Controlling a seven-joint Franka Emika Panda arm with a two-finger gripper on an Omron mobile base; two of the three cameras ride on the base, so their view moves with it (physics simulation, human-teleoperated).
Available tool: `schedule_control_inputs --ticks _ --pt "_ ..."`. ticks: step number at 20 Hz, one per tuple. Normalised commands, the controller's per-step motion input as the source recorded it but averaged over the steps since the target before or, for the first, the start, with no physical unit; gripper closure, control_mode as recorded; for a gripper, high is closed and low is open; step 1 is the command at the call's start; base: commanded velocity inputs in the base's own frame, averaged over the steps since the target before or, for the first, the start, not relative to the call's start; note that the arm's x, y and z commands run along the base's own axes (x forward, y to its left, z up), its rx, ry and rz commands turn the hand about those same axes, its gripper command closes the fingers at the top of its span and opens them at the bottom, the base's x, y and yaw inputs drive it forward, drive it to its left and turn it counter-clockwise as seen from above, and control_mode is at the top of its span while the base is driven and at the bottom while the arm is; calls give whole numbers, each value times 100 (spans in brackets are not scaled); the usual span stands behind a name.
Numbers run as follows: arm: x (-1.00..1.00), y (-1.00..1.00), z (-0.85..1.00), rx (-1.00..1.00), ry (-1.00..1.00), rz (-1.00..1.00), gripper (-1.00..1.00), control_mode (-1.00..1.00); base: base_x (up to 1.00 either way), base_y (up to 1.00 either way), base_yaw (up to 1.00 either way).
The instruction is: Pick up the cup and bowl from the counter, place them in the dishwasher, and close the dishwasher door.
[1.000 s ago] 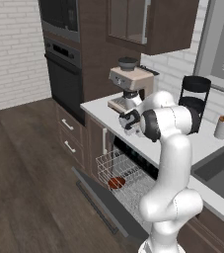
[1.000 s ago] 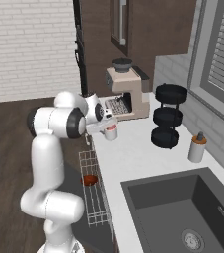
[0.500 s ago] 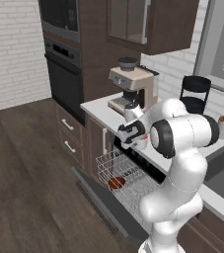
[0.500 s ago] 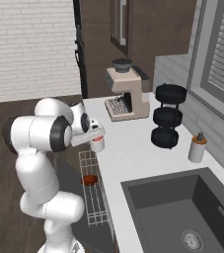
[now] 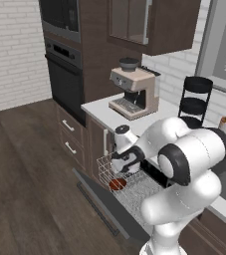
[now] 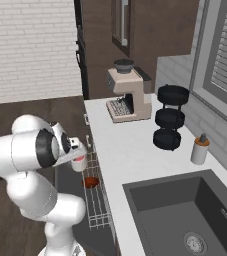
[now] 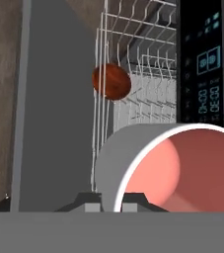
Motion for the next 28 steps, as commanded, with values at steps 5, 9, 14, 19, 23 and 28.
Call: schedule_control_inputs --ticks 5,9,14,19,23,28 --pt "-2 7 -98 0 0 -6 100 -100 0 0 0" --pt "14 -5 -88 -1 0 -9 100 -100 0 0 0" --pt "28 -23 -70 -9 -5 -13 100 -100 0 0 0" --pt "22 -28 -61 -17 -11 -17 100 -100 0 0 0" --pt "17 -16 -65 -13 -8 -14 100 -100 0 0 0" --pt "25 -3 -51 -7 -7 -10 100 -100 0 0 0"
